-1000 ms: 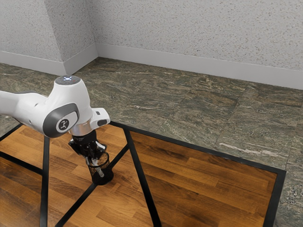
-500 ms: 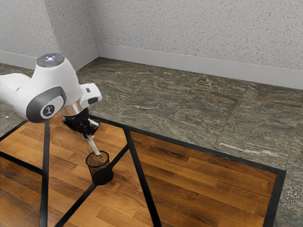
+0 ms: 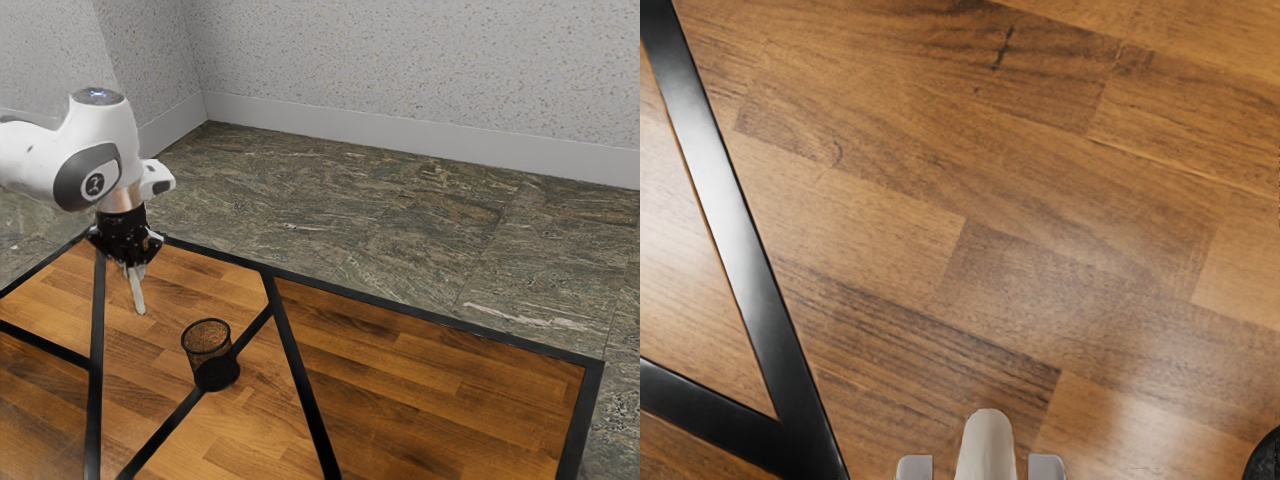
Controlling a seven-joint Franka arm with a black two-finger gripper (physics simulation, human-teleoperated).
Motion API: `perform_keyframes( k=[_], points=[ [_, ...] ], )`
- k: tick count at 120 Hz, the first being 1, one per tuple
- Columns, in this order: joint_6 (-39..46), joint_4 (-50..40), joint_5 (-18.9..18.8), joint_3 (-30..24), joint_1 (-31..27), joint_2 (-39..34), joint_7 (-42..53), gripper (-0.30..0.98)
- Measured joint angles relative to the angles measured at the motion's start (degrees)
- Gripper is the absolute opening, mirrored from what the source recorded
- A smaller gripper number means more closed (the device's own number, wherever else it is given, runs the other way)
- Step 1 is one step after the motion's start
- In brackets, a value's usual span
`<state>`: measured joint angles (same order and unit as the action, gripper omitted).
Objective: Take the marker out of the pen holder and place it to the left of the pen holder.
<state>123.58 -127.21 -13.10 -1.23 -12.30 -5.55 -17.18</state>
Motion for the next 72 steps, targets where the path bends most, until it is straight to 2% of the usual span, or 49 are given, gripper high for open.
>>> perform_keyframes(
  k=[14,34,38,60,72],
  points=[
    [-12.07,14.78,3.59,-0.74,0.45,13.67,1.49,-0.07],
    [-23.37,19.24,7.24,-1.09,-2.65,22.37,4.33,-0.06],
    [-24.68,19.94,7.62,-1.82,-2.82,22.99,4.91,0.00],
    [-27.28,20.44,8.74,-3.77,-2.51,19.54,7.70,0.38],
    [-23.97,22.17,7.92,-3.63,-1.25,3.79,8.86,0.49]
  ],
)
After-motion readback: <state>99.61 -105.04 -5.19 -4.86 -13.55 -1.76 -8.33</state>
